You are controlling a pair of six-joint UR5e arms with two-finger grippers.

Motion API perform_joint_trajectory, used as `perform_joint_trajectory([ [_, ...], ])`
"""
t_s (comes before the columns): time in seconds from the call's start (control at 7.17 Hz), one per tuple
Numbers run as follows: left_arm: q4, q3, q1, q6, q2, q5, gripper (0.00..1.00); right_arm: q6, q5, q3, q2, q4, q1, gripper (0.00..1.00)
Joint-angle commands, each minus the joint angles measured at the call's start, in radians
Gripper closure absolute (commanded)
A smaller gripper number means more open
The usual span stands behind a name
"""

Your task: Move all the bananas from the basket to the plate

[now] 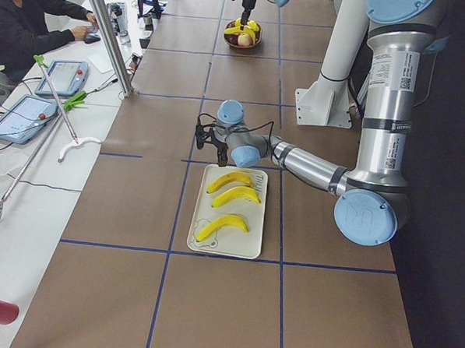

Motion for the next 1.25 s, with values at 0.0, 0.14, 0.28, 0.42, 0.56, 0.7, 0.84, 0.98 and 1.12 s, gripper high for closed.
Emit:
perform_joint_trajectory([
  [0.0,0.0,-0.001,0.0,-0.001,-0.007,0.0,0.0,0.004,-0.004,-0.018,-0.003,0.001,-0.018,0.0],
  [0.14,0.0,-0.002,-0.001,-0.001,-0.012,0.002,0.0,0.005,-0.002,-0.019,-0.004,0.0,-0.018,0.01],
  [0.28,0.0,-0.004,-0.001,-0.002,-0.012,0.002,0.0,0.007,-0.004,-0.019,-0.006,-0.002,-0.017,0.33],
  [0.42,0.0,-0.004,0.0,-0.004,-0.013,0.003,0.0,0.002,-0.005,-0.019,-0.017,0.0,-0.017,0.61],
  [0.56,0.0,-0.002,0.0,-0.004,-0.013,0.003,0.0,0.001,-0.008,-0.02,-0.018,0.0,-0.017,0.86],
  [0.7,0.0,0.004,0.003,-0.002,-0.016,0.005,0.0,0.001,-0.014,-0.022,-0.017,0.0,-0.018,0.92],
  [0.84,0.0,0.005,0.005,-0.002,-0.019,0.005,0.0,-0.001,-0.014,-0.016,-0.014,0.0,-0.017,0.93],
  [0.98,0.0,0.007,0.005,-0.002,-0.019,0.005,0.0,-0.005,-0.013,-0.002,-0.017,0.001,-0.014,0.96],
  [1.12,0.0,0.007,0.005,-0.002,-0.019,0.005,0.0,-0.011,-0.007,0.036,-0.023,0.001,0.007,0.98],
])
